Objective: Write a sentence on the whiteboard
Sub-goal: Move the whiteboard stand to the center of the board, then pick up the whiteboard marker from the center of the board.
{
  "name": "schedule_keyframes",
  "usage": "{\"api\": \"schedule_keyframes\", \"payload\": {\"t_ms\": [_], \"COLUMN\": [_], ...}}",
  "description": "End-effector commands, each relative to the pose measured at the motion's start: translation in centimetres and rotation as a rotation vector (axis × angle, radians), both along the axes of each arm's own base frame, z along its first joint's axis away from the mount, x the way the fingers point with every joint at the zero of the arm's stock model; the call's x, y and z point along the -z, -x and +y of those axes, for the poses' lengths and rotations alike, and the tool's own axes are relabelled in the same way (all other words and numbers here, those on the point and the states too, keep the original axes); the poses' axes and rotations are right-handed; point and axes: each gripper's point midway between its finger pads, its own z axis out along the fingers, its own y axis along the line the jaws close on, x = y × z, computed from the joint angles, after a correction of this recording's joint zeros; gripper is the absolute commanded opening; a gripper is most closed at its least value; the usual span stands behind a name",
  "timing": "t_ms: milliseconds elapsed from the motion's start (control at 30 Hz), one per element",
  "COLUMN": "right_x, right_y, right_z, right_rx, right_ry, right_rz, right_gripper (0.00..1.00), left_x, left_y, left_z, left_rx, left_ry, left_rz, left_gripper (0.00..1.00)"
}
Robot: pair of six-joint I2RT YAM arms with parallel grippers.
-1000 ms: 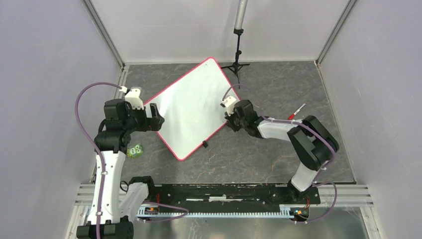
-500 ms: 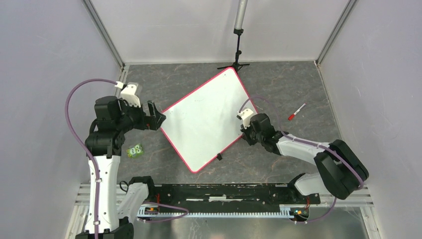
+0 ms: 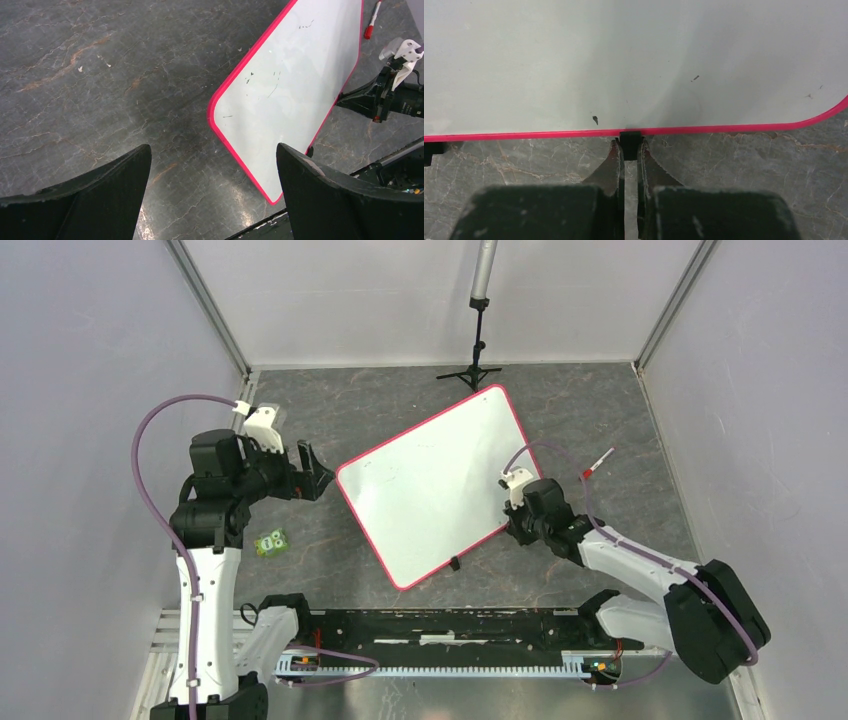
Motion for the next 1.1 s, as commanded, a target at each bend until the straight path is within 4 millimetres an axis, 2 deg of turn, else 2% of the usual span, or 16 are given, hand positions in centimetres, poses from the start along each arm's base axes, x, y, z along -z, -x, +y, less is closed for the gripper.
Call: {"api": "schedule_keyframes", "payload": {"t_ms": [0,233,267,367,467,533,700,867,967,1067], "right_x": [2.5,2.3,2.2,2.2,1.2,0.2,-4.1,-9.2,-12.0,-11.5], "right_y": [4.6,5.9,5.9,6.2,6.0,5.7,4.2,0.8,-1.8,-4.0], "right_z": [-2.0,-2.9,-2.8,-2.5,-1.8,-1.5,-0.5,-2.5,-4.8,-9.0], "right_rx": [0.015,0.001,-0.003,-0.032,-0.057,-0.067,-0.104,0.011,0.065,0.245], "right_ry": [0.050,0.069,0.066,0.056,0.024,0.009,-0.057,-0.109,-0.085,-0.042], "right_rz": [0.184,0.195,0.194,0.202,0.184,0.169,0.100,0.013,-0.062,0.000], "right_gripper": [0.00,0.00,0.04,0.42,0.68,0.80,0.85,0.90,0.90,0.85], "left_x": [-1.8,-1.5,-1.4,-1.2,-1.3,-1.3,-1.4,-1.3,-1.4,-1.6], "left_y": [-0.4,-0.7,-0.8,-1.0,-1.1,-1.2,-1.3,-1.5,-1.9,-2.2], "left_z": [-0.4,-0.6,-0.7,-0.8,-0.9,-0.9,-1.0,-0.9,-0.9,-0.7], "left_rx": [0.032,0.026,0.028,0.033,0.041,0.044,0.055,0.050,0.040,0.023], "left_ry": [0.002,0.035,0.037,0.043,0.045,0.043,0.045,0.046,0.050,0.053], "left_rz": [-0.072,-0.059,-0.058,-0.055,-0.051,-0.053,-0.051,-0.044,-0.045,-0.050], "left_gripper": [1.00,1.00,1.00,1.00,1.00,1.00,1.00,1.00,1.00,1.00]}}
